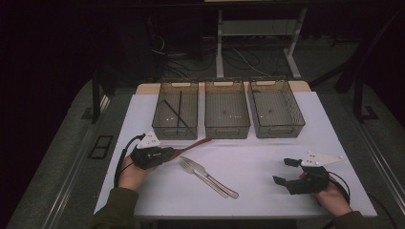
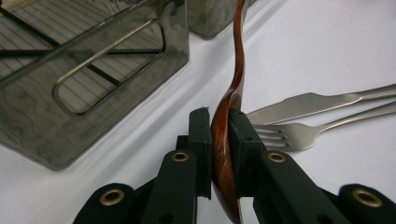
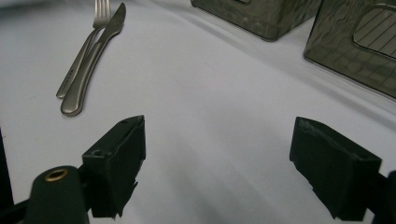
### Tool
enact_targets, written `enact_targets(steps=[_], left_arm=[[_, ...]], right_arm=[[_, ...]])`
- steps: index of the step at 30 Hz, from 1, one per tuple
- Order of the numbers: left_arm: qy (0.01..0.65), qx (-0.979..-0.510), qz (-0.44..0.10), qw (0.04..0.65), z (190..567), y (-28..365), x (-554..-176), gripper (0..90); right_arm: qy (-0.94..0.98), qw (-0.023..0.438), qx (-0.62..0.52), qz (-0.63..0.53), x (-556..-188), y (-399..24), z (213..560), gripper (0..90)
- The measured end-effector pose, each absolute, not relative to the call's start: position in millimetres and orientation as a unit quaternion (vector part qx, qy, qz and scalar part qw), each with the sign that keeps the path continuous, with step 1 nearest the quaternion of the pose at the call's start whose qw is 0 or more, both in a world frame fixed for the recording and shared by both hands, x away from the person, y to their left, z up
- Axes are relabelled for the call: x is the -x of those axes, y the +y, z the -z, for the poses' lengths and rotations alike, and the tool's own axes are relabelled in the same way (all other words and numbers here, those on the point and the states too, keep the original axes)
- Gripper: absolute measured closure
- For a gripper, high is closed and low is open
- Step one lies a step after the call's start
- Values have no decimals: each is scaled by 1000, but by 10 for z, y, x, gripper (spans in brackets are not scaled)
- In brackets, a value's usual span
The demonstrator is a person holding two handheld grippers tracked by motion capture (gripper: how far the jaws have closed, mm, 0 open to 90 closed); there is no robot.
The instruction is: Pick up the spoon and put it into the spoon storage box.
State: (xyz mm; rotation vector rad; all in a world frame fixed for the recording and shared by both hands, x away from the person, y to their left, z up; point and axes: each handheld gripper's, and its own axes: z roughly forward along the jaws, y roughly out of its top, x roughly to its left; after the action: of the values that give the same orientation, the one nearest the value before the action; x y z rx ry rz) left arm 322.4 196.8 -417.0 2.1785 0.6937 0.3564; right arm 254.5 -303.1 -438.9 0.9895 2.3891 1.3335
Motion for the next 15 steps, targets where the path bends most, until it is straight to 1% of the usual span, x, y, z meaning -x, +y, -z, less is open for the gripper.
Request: enact_targets(steps=[15], left_arm=[[259,-865,-141,406,4011,1879,-3192,803]], right_arm=[[819,119,-332,-453,-2536,-3023,4387,176]])
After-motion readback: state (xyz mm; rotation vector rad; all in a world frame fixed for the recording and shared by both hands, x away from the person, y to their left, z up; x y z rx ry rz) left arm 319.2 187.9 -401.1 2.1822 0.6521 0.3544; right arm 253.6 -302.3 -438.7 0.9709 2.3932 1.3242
